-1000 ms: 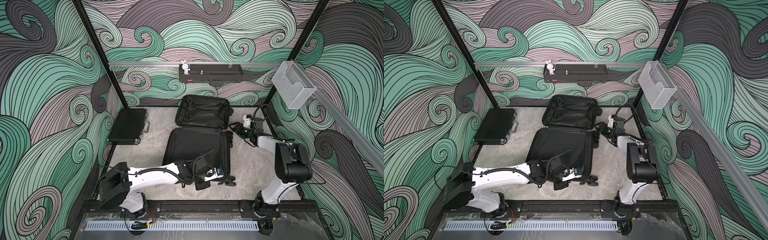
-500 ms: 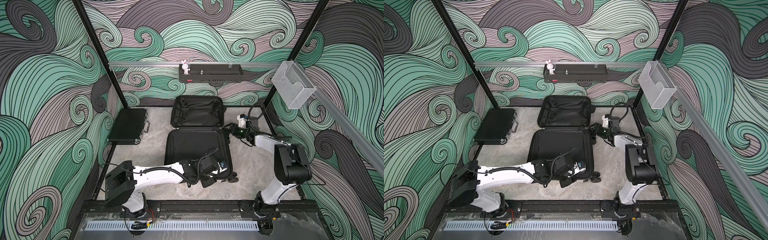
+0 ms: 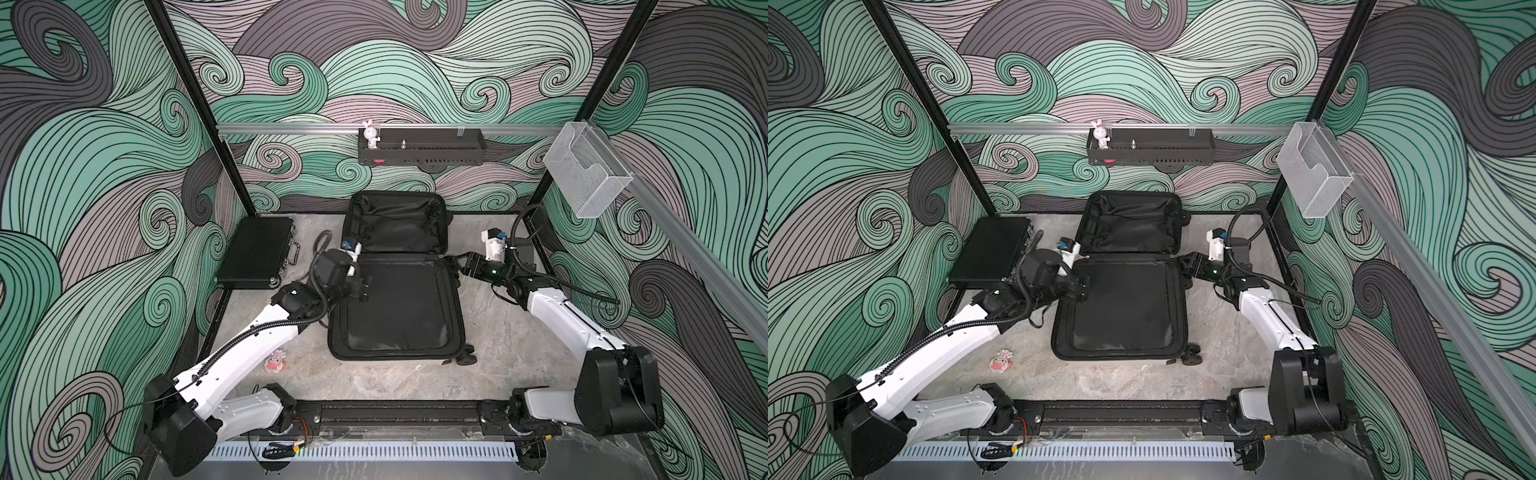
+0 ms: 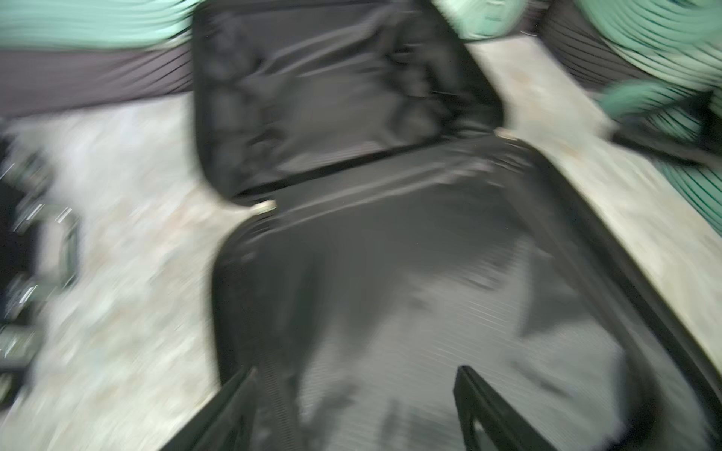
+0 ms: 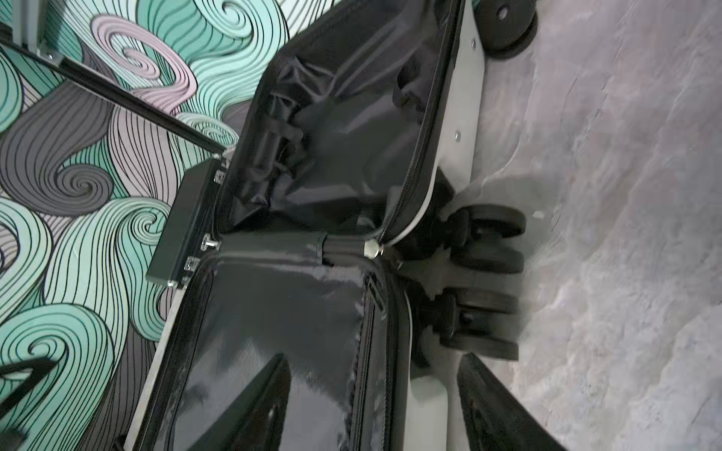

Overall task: Open the suitcase zippers
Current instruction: Adjust the suitcase at the center of the board.

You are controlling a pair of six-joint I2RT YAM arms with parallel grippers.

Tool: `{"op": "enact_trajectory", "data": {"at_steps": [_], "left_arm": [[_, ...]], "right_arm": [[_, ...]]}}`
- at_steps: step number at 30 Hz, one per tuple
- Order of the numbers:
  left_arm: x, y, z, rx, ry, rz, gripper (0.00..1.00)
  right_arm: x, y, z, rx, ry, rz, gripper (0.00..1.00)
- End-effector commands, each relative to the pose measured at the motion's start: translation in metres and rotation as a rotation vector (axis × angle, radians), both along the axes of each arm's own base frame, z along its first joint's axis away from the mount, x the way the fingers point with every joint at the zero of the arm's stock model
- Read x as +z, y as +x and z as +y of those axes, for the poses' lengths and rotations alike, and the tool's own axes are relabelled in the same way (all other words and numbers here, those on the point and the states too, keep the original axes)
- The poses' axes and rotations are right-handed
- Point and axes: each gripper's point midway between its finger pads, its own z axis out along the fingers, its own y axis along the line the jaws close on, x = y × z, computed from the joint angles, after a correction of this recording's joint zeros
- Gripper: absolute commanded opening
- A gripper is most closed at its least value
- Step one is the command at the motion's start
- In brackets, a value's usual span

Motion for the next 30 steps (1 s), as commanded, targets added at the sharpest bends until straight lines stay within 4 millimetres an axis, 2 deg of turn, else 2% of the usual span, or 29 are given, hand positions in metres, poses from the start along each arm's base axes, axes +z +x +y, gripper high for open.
{"op": "enact_trajectory", "data": {"at_steps": [1,3,5,11,15,19,24,27,30], "left_arm": [[-0.032,-0.002,0.029,0.145,-0.149,0.189,0.81],[-0.046,0.002,0.041,0.197,-0.207,0.255,0.81],[-0.061,0.006,0.043,0.206,-0.246,0.309,0.8],[-0.084,0.008,0.019,0.124,-0.311,0.454,0.77],[-0.096,0.01,0.011,0.107,-0.331,0.497,0.75],[-0.097,0.007,0.007,0.093,-0.337,0.51,0.73],[-0.094,-0.003,0.006,0.072,-0.332,0.518,0.73],[-0.091,-0.007,0.013,0.078,-0.296,0.492,0.74],[-0.08,-0.001,0.035,0.136,-0.208,0.393,0.78]], "right_arm": [[-0.015,-0.024,-0.003,0.018,-0.077,0.058,0.69],[-0.02,-0.035,0.003,0.043,-0.065,0.075,0.69],[-0.022,-0.046,0.012,0.081,-0.027,0.095,0.69],[-0.033,-0.065,0.022,0.124,-0.03,0.159,0.67],[-0.036,-0.078,0.029,0.153,-0.018,0.177,0.66],[-0.039,-0.094,0.025,0.169,-0.047,0.212,0.65],[-0.035,-0.107,0.025,0.164,-0.012,0.214,0.62],[-0.032,-0.114,0.023,0.159,-0.014,0.2,0.62],[-0.022,-0.111,0.01,0.133,-0.082,0.139,0.65]]}}
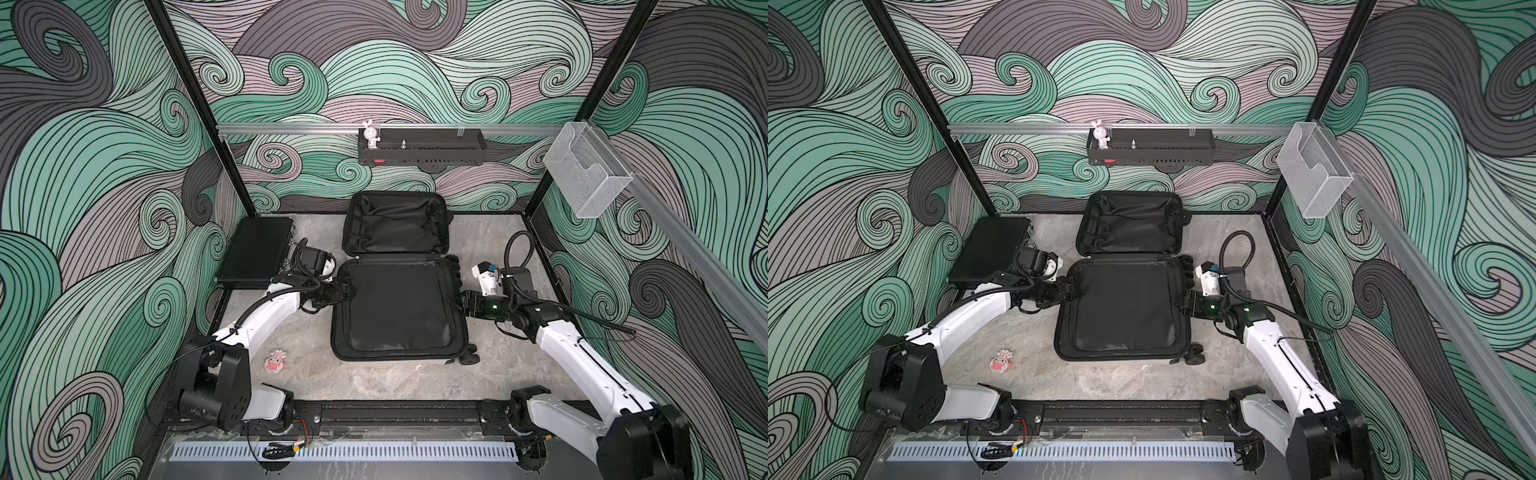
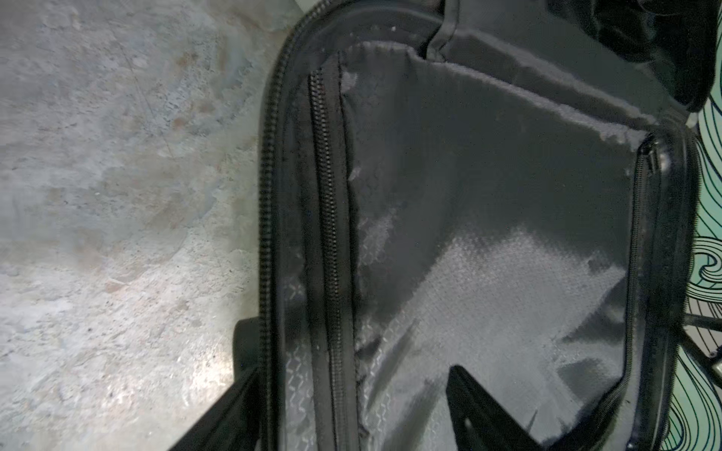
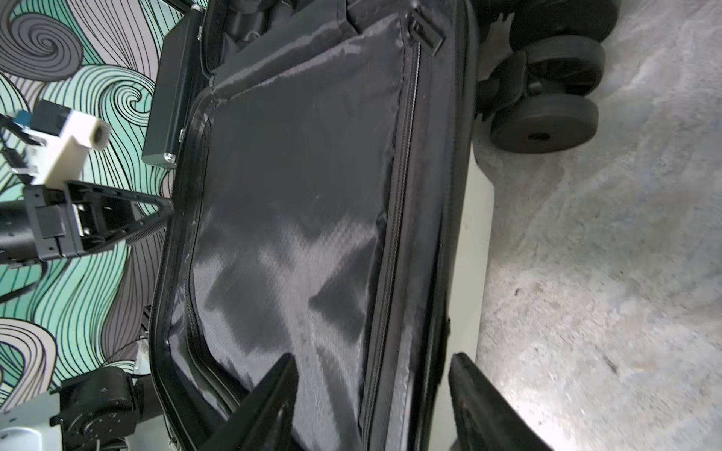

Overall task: Open the suitcase zippers
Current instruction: Adjust the suitcase at the center of the board.

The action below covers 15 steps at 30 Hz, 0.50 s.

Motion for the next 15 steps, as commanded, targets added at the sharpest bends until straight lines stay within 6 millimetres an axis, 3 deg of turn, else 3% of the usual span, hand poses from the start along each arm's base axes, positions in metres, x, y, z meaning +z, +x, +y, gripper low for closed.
{"op": "enact_trajectory", "data": {"at_steps": [1,3,8,9,10,12,15], "left_arm": [[0.026,0.005,0.022,0.034,0.117,-0.13,0.8],[0.05,0.016,0.044,0.097,0.206,-0.253,0.83],[0.139,0.037,0.103,0.342,0.366,-0.651,0.89],[0.151,0.038,0.112,0.382,0.394,-0.715,0.98],[0.159,0.038,0.125,0.436,0.441,-0.78,0.99],[0.165,0.038,0.144,0.496,0.546,-0.869,0.99],[0.151,0.036,0.162,0.501,0.721,-0.873,0.99]], "right_arm": [[0.013,0.004,-0.016,-0.026,-0.072,-0.079,0.66],[0.027,0.021,-0.037,-0.087,-0.121,-0.155,0.67],[0.066,0.079,-0.101,-0.31,-0.226,-0.361,0.7],[0.072,0.086,-0.11,-0.344,-0.25,-0.398,0.71],[0.077,0.096,-0.119,-0.376,-0.278,-0.442,0.73],[0.079,0.109,-0.138,-0.455,-0.338,-0.5,0.99],[0.07,0.121,-0.163,-0.557,-0.417,-0.541,0.99]]}}
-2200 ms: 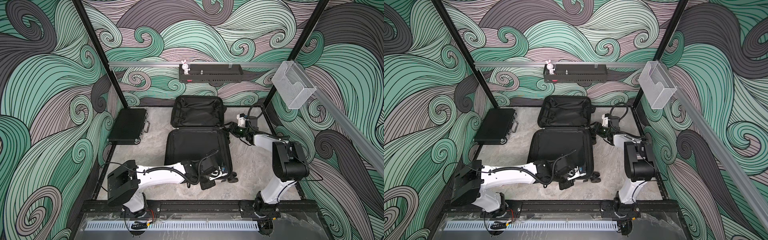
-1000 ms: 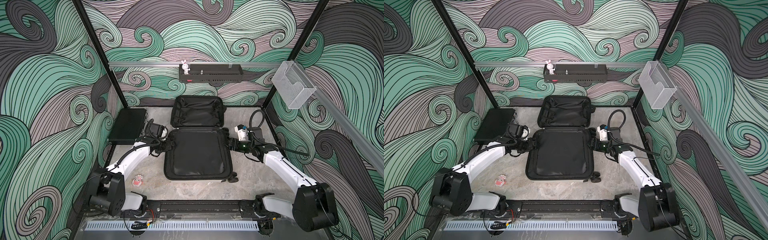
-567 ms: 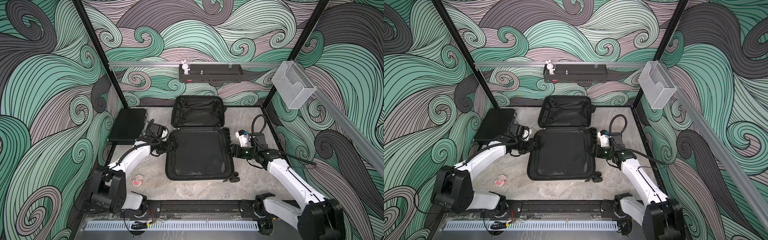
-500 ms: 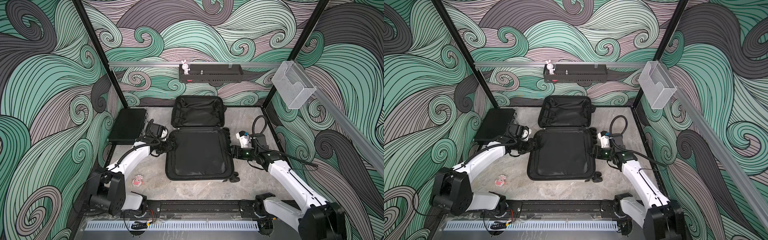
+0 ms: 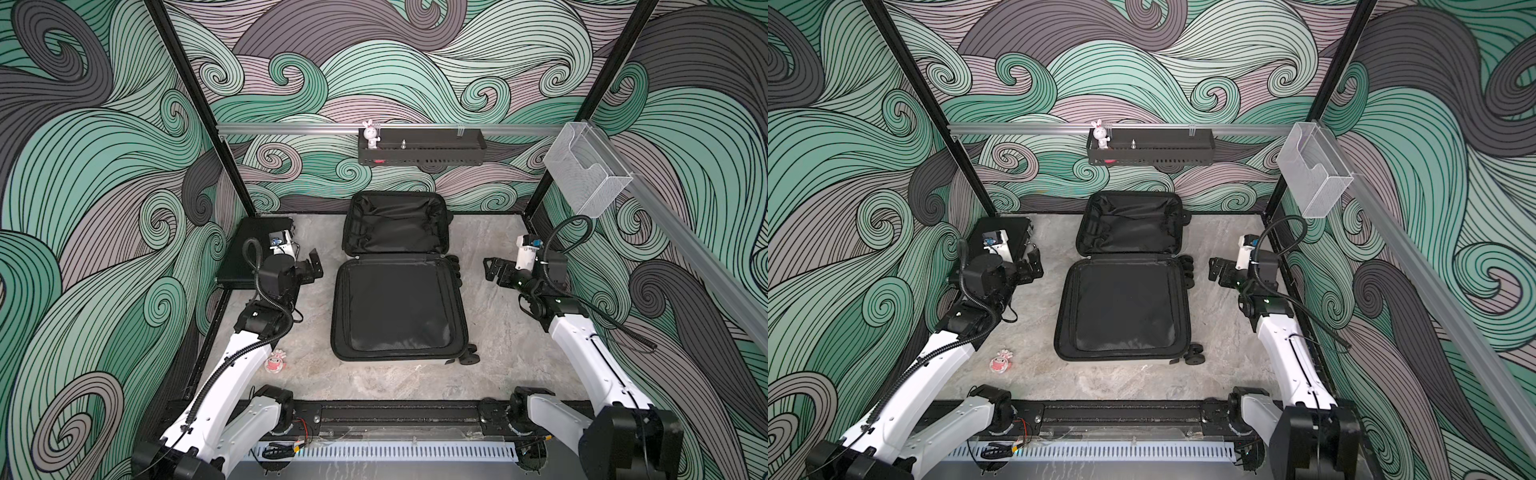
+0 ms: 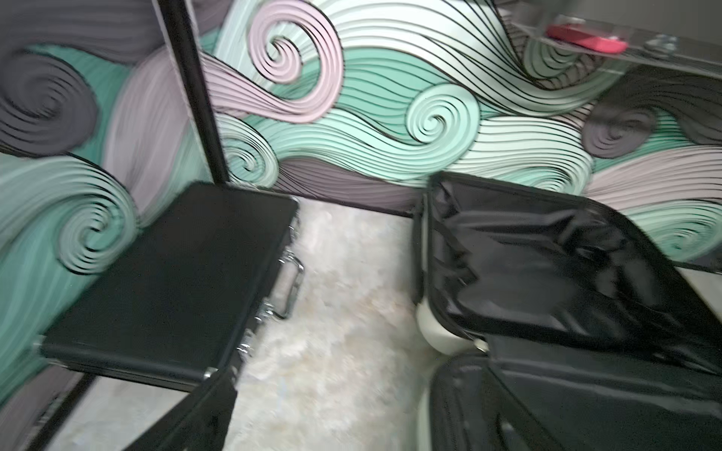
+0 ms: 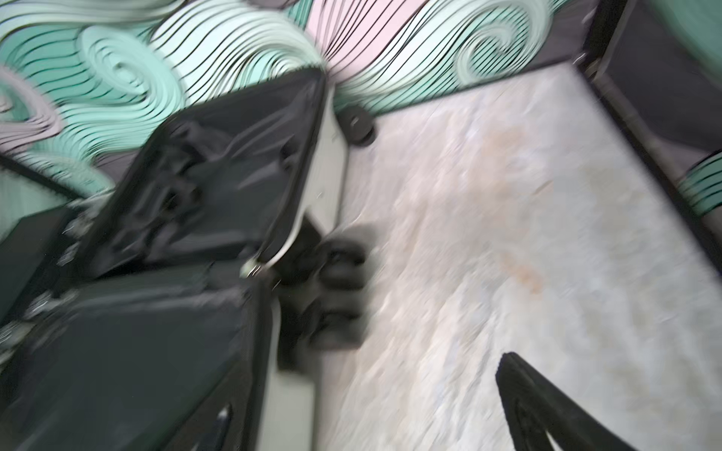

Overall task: Open the suitcase zippers
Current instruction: Adjust the suitcase at the center of the board, then reset both arms

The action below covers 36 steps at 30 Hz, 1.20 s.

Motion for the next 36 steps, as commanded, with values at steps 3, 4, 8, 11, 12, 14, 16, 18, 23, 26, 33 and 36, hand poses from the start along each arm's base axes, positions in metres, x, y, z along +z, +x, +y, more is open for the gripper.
{"op": "enact_trajectory", "data": {"at_steps": [3,4,8,11,12,14,16,18,23,26,33,36], "left_arm": [[-0.022,0.005,0.04,0.17,0.292,-0.029,0.99],[-0.035,0.008,0.039,0.155,0.302,-0.03,0.98],[-0.085,0.017,0.035,0.085,0.278,-0.006,0.99],[-0.117,0.022,0.042,0.078,0.249,0.032,0.99],[-0.131,0.023,0.044,0.065,0.199,0.059,0.99],[-0.139,0.026,0.046,0.032,0.153,0.024,0.99],[-0.155,0.03,0.047,-0.013,0.082,0.018,0.99],[-0.169,0.043,0.047,-0.067,0.053,-0.021,0.99],[-0.178,0.063,0.044,-0.147,0.001,0.101,0.99],[-0.181,0.061,0.044,-0.15,-0.018,0.155,0.99],[-0.182,0.06,0.045,-0.126,-0.027,0.186,0.99],[-0.182,0.06,0.044,-0.14,-0.011,0.172,0.99]], "right_arm": [[-0.007,0.019,-0.042,-0.167,-0.169,-0.139,0.99],[-0.017,0.018,-0.046,-0.181,-0.178,-0.135,0.99],[-0.049,0.013,-0.051,-0.182,-0.206,-0.121,0.99],[-0.069,0.013,-0.05,-0.152,-0.21,-0.089,0.99],[-0.075,0.014,-0.047,-0.134,-0.203,-0.074,0.99],[-0.087,0.016,-0.043,-0.113,-0.177,-0.081,0.99],[-0.087,0.021,-0.037,-0.09,-0.14,-0.139,0.99],[-0.089,0.024,-0.029,-0.054,-0.118,-0.157,0.99],[-0.102,0.023,-0.006,0.038,-0.179,-0.189,0.99],[-0.105,0.025,-0.002,0.044,-0.198,-0.216,1.0],[-0.111,0.033,-0.003,0.022,-0.23,-0.154,1.0],[-0.111,0.033,-0.002,0.023,-0.232,-0.142,1.0]]}}
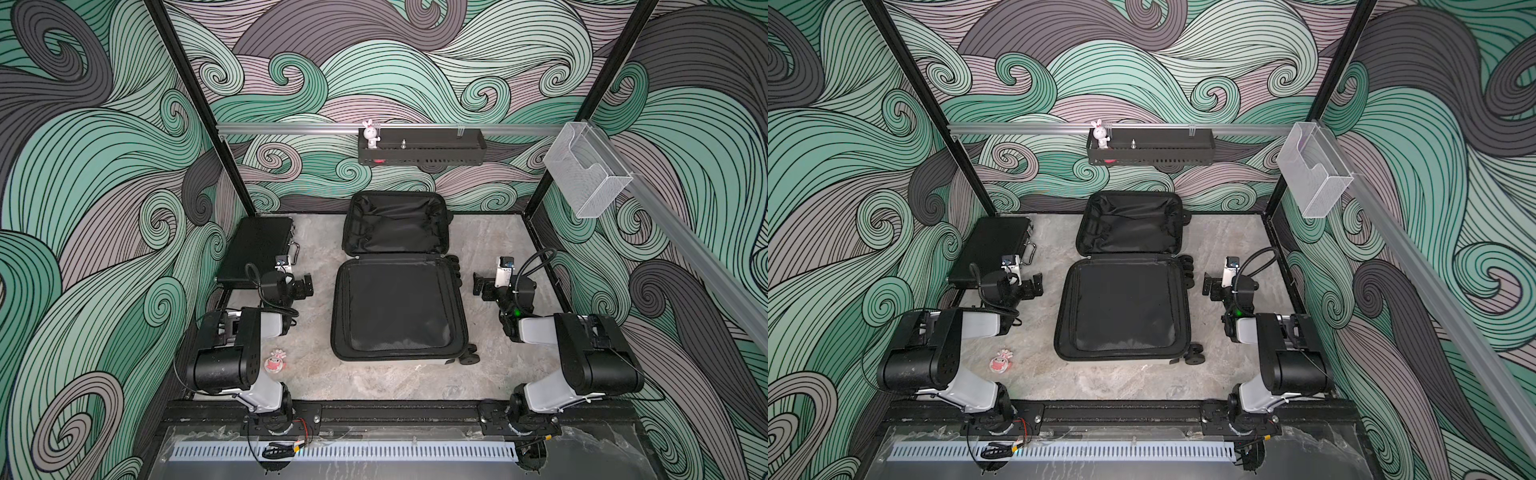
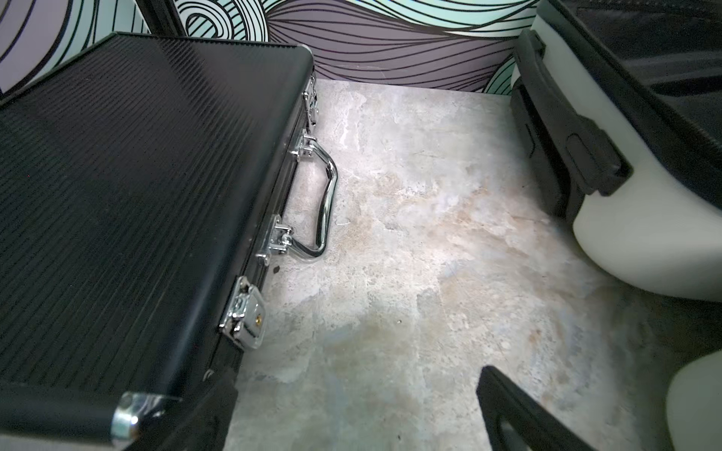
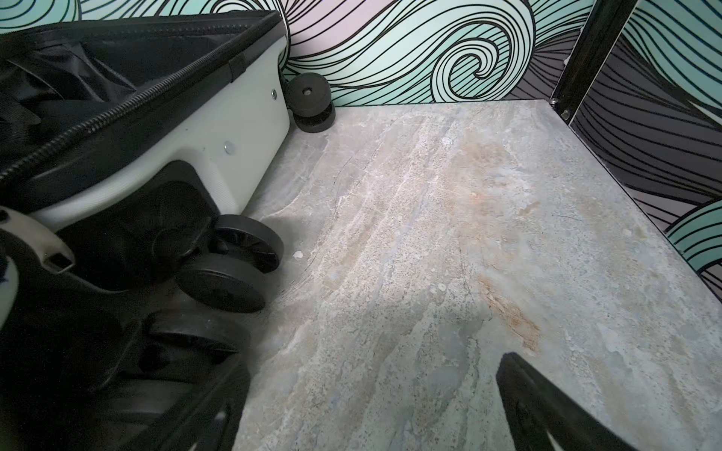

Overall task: Open the suitcase zippers
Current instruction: Reset both arms

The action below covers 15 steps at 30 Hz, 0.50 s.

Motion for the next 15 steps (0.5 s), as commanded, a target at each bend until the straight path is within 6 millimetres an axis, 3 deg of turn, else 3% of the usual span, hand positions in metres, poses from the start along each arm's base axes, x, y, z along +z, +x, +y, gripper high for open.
{"op": "enact_trajectory", "data": {"at_steps": [1,15], "left_arm": [[0.008,0.0025,-0.0019,0.001,-0.019,0.01,0.99],[0.0089,0.0034,-0.0023,-0.003,-0.014,0.0,0.99]], "right_arm": [[0.0078,0.0043,-0.0011,-0.008,-0.024,-0.024,1.0],[0.0065,0.0046,-0.0005,-0.009,-0.031,-0.013,1.0]]}}
